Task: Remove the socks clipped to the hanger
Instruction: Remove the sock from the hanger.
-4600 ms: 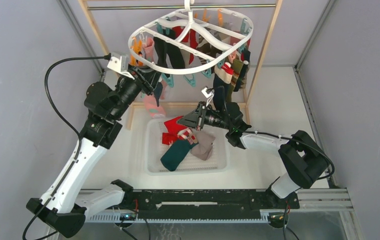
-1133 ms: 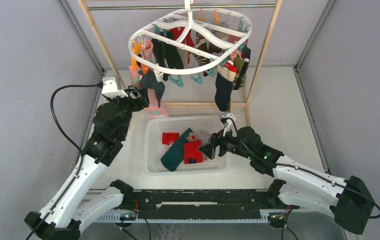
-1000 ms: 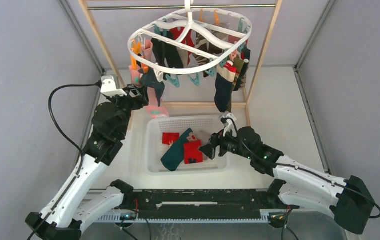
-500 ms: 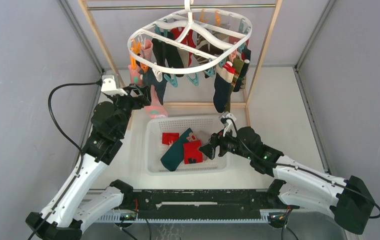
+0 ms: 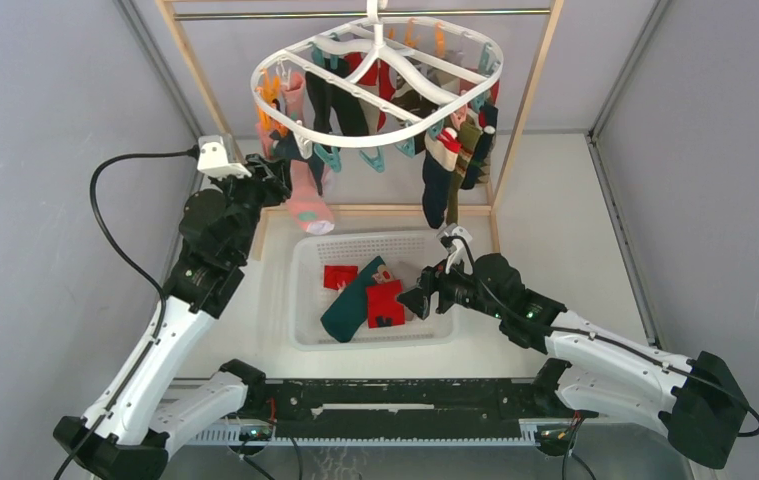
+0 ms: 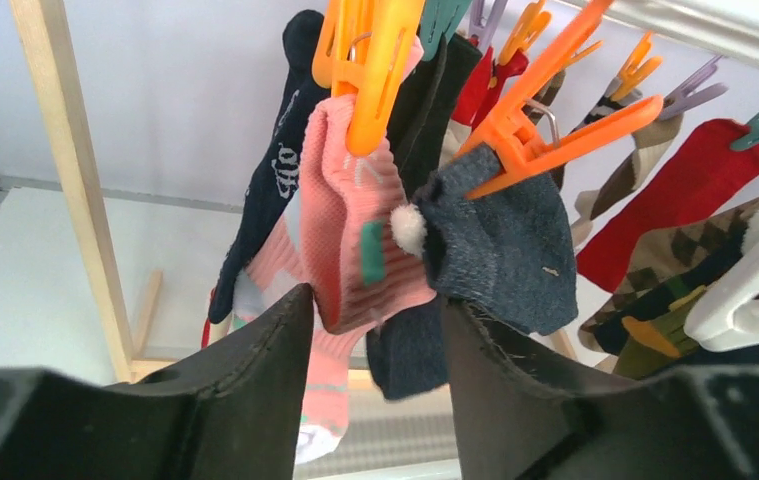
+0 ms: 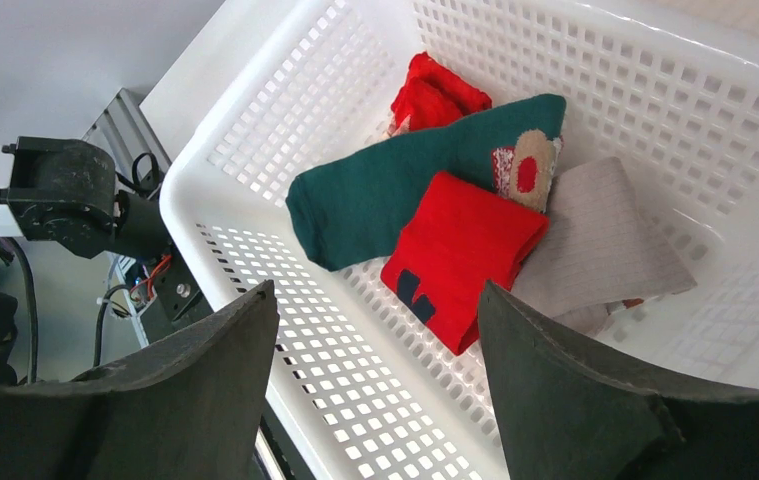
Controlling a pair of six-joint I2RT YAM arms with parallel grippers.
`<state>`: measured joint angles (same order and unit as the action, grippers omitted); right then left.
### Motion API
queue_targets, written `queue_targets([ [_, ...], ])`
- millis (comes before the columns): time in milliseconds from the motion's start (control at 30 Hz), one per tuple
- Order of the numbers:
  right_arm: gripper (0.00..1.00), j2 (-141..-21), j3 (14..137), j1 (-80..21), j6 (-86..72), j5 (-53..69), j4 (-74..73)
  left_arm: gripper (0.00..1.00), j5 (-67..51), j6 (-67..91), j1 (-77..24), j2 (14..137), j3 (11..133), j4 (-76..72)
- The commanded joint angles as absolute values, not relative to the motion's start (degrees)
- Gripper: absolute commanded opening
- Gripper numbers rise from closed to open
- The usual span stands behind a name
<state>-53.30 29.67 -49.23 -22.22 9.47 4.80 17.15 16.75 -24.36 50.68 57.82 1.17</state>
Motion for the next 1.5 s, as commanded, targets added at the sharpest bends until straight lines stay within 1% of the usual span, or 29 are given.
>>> queue_targets([
  [0,0.79,-52.35,29.27,-49.62,-21.33,9.03,6.15,0.48,15.67,17.49,-23.65,51.29,61.60,-0.35],
  [200,0.79,-52.91,29.27,-49.49,-21.30,9.32,6.59,0.18,14.72,17.51,-23.22,51.81,62.31,0.35],
  [300,0.80,-52.87,29.27,-49.48,-21.39,9.32,6.64,0.07,13.86,17.74,-23.21,51.92,62.59,1.46],
  [333,0.80,-52.90,29.27,-49.48,-21.36,9.36,6.67,0.05,13.54,17.87,-23.20,51.98,62.78,1.68],
  [600,0.80,-53.30,29.27,-48.91,-21.23,10.43,8.70,0.01,9.50,20.46,-23.20,52.94,64.83,3.70],
  [800,0.80,-55.17,29.89,-45.87,-20.97,14.53,13.32,0.00,5.58,23.37,-23.27,54.37,65.12,3.50],
  [967,0.80,-57.68,32.71,-45.17,-19.16,14.25,15.84,0.00,3.63,24.97,-23.38,55.33,65.37,2.83],
  [1200,0.80,-64.94,37.79,-44.85,-14.39,12.40,23.11,0.00,1.67,25.80,-23.97,56.42,66.67,3.04],
  [1467,0.80,-75.28,44.26,-43.00,-10.91,13.91,29.84,0.00,-1.19,26.35,-24.17,56.78,68.25,4.30],
])
